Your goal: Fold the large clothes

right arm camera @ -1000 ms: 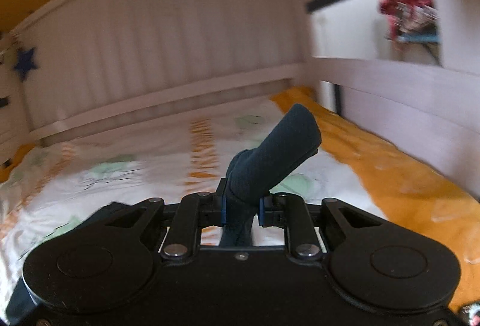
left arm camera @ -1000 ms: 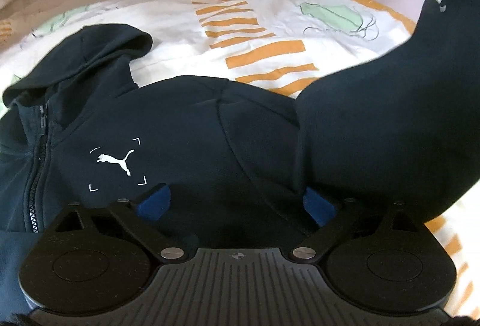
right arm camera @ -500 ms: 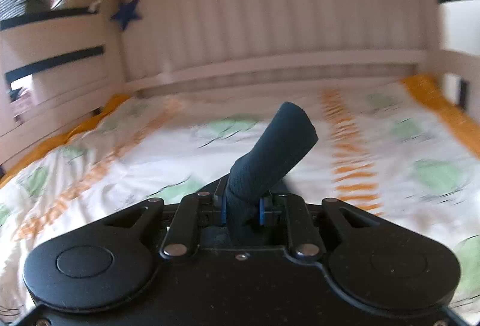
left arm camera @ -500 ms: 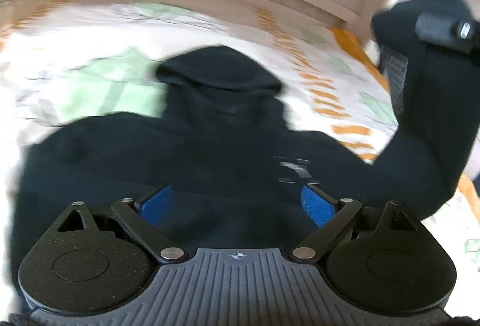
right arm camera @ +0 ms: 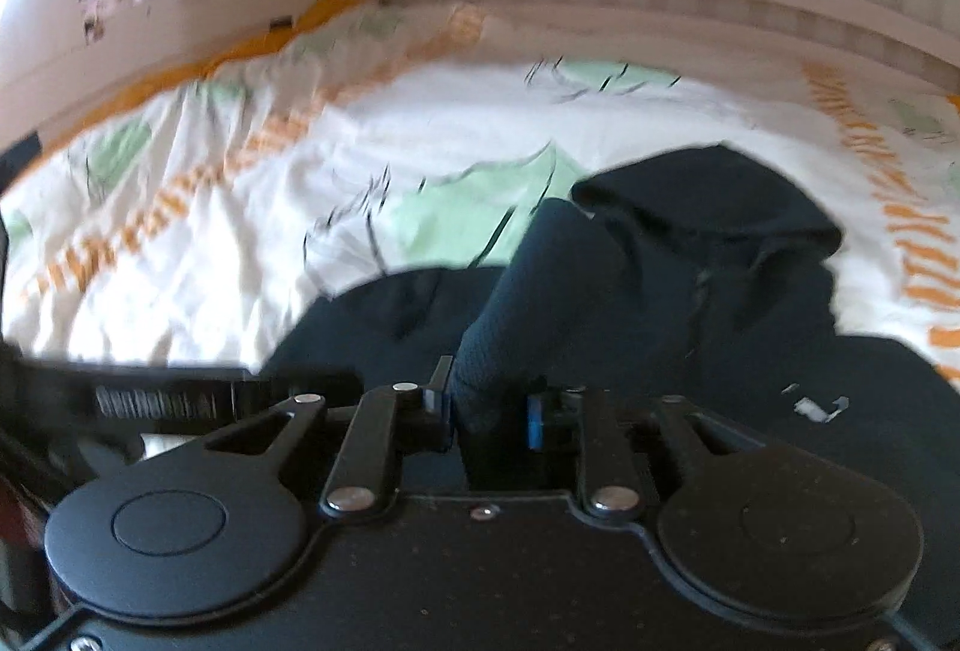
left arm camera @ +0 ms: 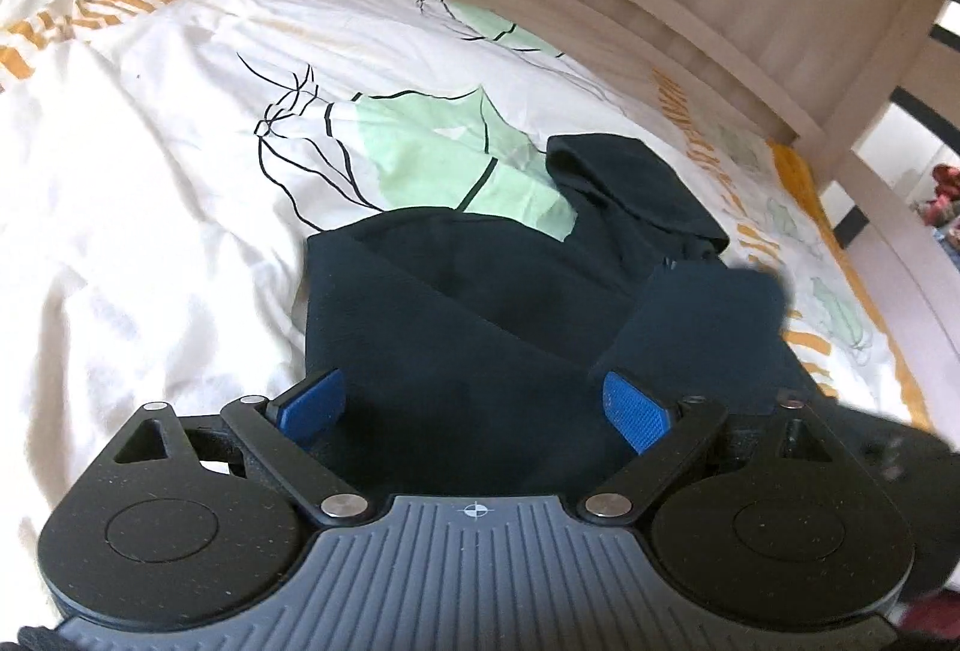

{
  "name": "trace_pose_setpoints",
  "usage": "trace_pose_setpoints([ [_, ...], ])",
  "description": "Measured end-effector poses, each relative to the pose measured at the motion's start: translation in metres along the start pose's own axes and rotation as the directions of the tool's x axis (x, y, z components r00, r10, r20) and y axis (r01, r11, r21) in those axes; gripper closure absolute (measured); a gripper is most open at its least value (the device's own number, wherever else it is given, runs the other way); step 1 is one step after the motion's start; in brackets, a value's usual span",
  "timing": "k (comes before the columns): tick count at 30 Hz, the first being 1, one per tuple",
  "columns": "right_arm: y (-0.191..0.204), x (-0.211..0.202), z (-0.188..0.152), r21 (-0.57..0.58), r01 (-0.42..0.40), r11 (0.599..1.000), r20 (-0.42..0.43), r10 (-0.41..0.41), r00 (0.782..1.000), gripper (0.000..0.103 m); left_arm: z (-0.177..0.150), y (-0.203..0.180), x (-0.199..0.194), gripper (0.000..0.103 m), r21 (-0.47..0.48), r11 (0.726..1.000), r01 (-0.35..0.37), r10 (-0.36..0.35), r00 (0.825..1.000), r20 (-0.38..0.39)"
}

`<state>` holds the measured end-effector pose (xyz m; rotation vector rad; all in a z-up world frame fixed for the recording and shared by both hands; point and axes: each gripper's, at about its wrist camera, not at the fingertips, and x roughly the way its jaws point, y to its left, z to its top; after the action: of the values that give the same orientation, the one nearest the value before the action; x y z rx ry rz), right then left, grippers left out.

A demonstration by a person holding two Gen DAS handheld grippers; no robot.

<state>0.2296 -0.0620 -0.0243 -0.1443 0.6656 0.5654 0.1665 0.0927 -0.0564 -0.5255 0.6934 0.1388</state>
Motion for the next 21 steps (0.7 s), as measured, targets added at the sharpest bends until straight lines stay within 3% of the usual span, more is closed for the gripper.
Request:
trace_pose_setpoints([
  [3,0.001,0.004,-0.011,-0.026,-0.030,0.999,-0.050,0.029,0.998,0.031,-0.005,0.008,-0.003,0.009,0.001,0.999,0.041,-0.041,0.999,0.008],
  [11,-0.019,-0.033,-0.025,-0.059,-0.017,0.998,-0.043,0.014,0.999,0.029,-0.006,0.008,-0.011,0.009,-0.006,0.995,0.100,-0.099,0.995,0.030],
  [18,-0.060,-0.064,-0.033,0.058,-0.007,0.998,-0.022,0.008,1.000,0.029,-0.007,0.006,-0.011,0.009,-0.023,0.992,0.126,-0.125,0.992,0.023],
  [21,-0.082,-0.079,-0.041,0.107,0.031,0.994,-0.018,-0.029,0.999,0.029,-0.008,0.004,-0.012,0.009,-0.037,0.987,0.154,-0.153,0.988,0.017],
])
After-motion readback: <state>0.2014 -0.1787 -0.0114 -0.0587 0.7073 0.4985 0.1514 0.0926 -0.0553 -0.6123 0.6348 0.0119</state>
